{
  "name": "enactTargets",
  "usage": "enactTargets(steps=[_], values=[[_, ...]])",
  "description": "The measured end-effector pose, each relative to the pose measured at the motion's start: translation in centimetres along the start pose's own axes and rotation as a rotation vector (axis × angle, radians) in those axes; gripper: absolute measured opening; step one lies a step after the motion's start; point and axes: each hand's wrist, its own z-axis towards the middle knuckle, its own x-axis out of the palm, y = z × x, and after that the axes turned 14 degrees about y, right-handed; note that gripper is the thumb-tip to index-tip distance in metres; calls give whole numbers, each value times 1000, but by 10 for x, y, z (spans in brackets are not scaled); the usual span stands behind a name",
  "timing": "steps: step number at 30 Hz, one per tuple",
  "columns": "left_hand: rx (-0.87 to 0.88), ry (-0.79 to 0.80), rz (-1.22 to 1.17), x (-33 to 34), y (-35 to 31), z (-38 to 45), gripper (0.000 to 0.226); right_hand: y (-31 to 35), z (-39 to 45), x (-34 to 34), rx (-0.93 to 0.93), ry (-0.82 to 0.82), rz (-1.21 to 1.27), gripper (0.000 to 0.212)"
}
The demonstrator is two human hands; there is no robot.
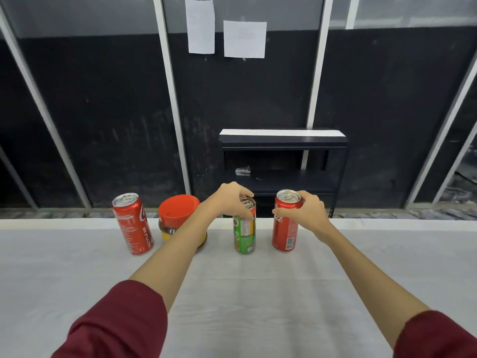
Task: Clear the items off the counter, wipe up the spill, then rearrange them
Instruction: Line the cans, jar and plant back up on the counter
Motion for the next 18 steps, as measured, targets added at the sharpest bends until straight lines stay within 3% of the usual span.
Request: enactTargets(steps=[2, 4, 7, 9, 13, 18], values=[[9, 0, -43, 0, 2, -9, 76, 1, -7, 0, -1, 16, 27, 88], [33, -37, -112, -5, 5, -30, 78, 6, -19, 1, -79, -93, 16, 95], [63, -156, -158, -22, 17, -86, 65, 30, -49, 14, -340, -369, -4, 68], [59, -270, -219, -34, 32, -143, 53, 57, -71, 39, -499, -438, 11, 52], [25, -605, -382, -46, 86, -288, 39, 119, -108, 125, -681, -237, 115, 42], [-95, -1126, -575, -26, 184, -472, 30, 194, -157, 257, -711, 269, 262, 39]])
